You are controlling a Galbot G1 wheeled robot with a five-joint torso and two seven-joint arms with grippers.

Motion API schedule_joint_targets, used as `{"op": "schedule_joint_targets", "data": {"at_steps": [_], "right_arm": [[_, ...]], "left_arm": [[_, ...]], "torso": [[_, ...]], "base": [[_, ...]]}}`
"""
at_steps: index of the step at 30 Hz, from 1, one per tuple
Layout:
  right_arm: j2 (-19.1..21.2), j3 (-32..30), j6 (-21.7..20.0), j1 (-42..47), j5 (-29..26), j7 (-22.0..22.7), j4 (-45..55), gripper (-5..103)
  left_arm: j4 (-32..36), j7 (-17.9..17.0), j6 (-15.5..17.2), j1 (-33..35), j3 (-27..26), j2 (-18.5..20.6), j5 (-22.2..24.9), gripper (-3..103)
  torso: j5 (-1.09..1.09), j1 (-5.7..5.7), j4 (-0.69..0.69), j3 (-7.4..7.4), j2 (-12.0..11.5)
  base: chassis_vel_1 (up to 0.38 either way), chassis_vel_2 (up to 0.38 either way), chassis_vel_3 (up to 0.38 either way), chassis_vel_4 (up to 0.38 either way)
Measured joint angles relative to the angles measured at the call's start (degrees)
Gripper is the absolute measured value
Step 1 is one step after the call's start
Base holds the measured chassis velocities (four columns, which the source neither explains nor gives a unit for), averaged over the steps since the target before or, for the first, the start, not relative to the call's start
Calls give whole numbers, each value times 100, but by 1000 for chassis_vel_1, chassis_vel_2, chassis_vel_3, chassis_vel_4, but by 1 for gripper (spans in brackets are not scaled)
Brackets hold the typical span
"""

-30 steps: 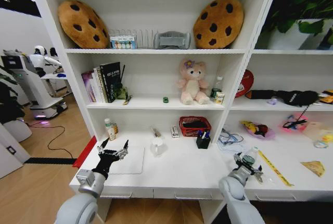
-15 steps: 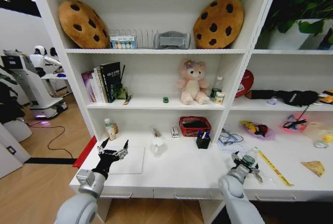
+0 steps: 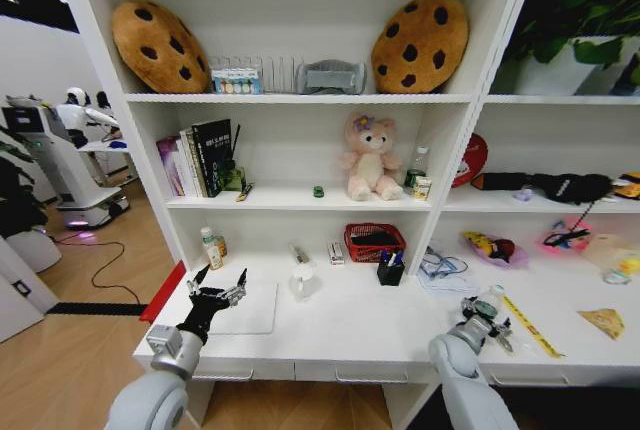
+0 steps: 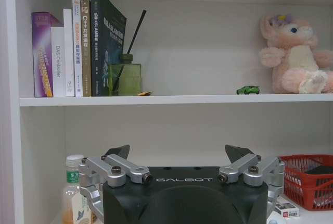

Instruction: Organize the objects on the table.

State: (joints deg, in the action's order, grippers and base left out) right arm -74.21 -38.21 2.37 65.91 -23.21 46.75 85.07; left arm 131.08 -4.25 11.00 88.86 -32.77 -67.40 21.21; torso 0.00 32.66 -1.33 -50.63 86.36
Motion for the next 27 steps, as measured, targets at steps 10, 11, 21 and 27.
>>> {"op": "schedule_joint_targets", "data": {"at_steps": [10, 11, 21, 27], "right_arm": [[210, -47, -332, 556, 304, -1682, 1269, 30], [271, -84, -422, 647, 267, -1923, 1445, 27], [1090, -633, -1551, 1637, -153, -3552, 3142, 24], [650, -906, -1883, 2703, -78, -3927, 4299, 24]], "left_arm": [[0, 0, 0, 0, 0, 0, 0, 100], [0, 1, 0, 0, 0, 0, 0, 100], [0, 3, -1, 0, 0, 0, 0, 100], [0, 3, -1, 0, 0, 0, 0, 100]], "torso": [[0, 0, 1, 0, 0], [1, 0, 1, 0, 0], [-1, -1, 0, 0, 0], [-1, -2, -1, 1, 0]], "base": [[0, 0, 0, 0], [0, 0, 0, 0], [0, 0, 0, 0], [0, 0, 0, 0]]}}
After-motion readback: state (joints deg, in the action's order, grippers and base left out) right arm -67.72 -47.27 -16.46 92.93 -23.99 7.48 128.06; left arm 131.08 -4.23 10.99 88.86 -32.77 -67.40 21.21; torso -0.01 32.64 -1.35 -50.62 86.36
